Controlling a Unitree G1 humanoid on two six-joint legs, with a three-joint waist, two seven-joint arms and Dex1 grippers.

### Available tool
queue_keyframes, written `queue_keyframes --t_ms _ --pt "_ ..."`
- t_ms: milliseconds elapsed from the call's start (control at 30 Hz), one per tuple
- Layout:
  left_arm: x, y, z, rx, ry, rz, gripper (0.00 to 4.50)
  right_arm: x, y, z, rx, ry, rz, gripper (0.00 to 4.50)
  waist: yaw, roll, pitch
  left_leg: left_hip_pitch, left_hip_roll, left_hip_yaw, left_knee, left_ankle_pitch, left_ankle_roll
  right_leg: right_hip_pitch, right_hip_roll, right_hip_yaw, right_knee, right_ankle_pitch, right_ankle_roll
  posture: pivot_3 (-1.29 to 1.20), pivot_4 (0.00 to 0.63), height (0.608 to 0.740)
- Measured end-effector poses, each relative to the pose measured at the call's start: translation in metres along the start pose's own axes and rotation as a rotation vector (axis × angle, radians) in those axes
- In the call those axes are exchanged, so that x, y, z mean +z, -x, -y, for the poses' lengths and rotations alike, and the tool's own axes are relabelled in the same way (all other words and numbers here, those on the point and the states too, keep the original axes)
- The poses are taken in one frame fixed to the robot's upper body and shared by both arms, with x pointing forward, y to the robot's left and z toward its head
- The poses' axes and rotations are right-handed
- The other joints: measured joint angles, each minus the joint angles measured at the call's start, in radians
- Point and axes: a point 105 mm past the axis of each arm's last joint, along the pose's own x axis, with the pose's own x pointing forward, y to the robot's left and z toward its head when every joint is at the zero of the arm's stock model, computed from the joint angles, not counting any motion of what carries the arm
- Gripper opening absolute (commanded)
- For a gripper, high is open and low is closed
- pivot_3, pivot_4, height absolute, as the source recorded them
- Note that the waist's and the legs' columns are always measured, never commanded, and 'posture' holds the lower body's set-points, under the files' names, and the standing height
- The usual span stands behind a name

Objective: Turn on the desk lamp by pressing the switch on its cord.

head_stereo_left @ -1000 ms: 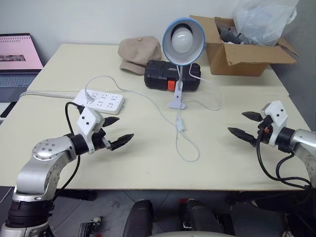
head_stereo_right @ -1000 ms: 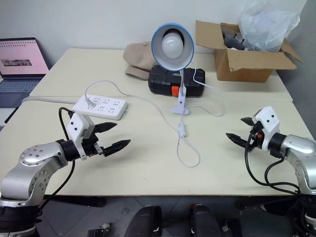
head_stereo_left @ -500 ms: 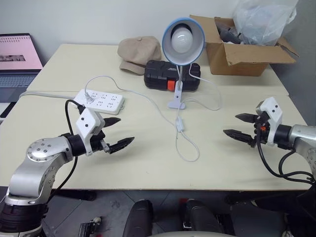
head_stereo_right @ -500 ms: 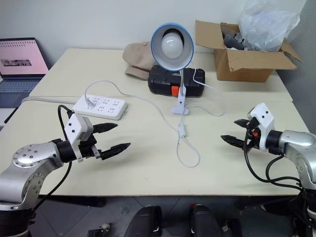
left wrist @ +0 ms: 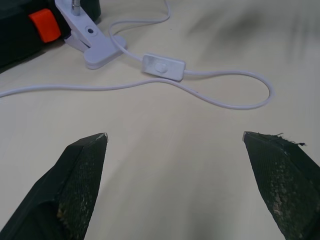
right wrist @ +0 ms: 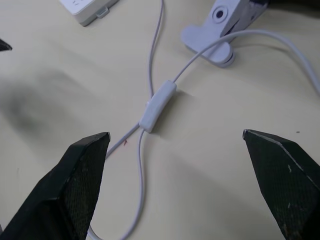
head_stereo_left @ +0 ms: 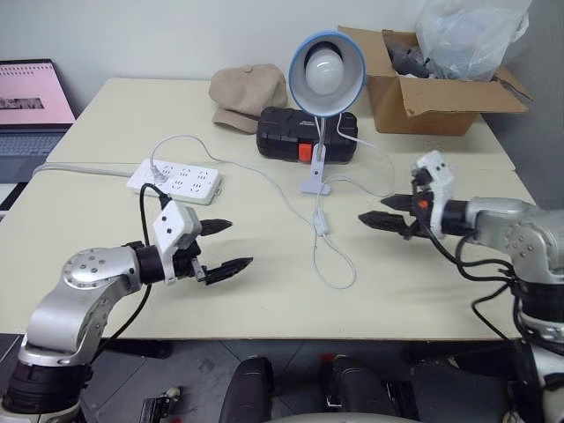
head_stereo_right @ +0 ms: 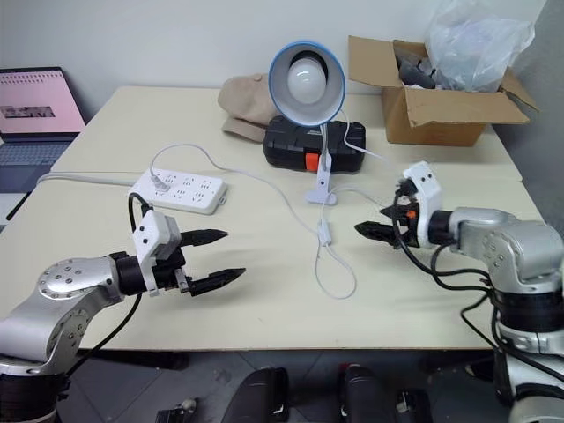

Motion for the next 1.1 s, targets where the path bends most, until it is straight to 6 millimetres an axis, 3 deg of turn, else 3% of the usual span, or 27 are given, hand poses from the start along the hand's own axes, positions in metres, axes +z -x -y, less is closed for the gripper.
queue_keyframes --t_ms 233,533,1100 --pt "0.002 -0.008 0.002 -0.016 -0.009 0.023 4.50 0.017 -0.044 -0.011 0.044 -0.157 -0.063 4.47 -0.001 0.000 0.000 -0.002 0.000 0.001 0.000 0.000 0.000 -0.003 0.001 0.000 0.000 0.000 0.000 0.00 0.150 0.740" --pt "-0.002 -0.013 0.006 -0.033 -0.015 0.018 4.50 0.012 -0.089 -0.007 0.010 -0.195 -0.163 4.47 -0.001 0.000 0.000 -0.005 0.000 0.001 0.000 0.000 0.000 -0.005 0.001 0.000 0.000 0.000 0.000 0.00 0.150 0.740" --pt "-0.012 -0.013 0.012 -0.026 -0.009 0.007 4.50 0.008 -0.103 -0.003 0.020 -0.160 -0.209 4.47 -0.004 0.000 0.000 -0.005 0.001 0.001 0.000 0.000 0.000 -0.005 0.001 0.000 0.000 0.000 -0.001 0.00 0.150 0.740"
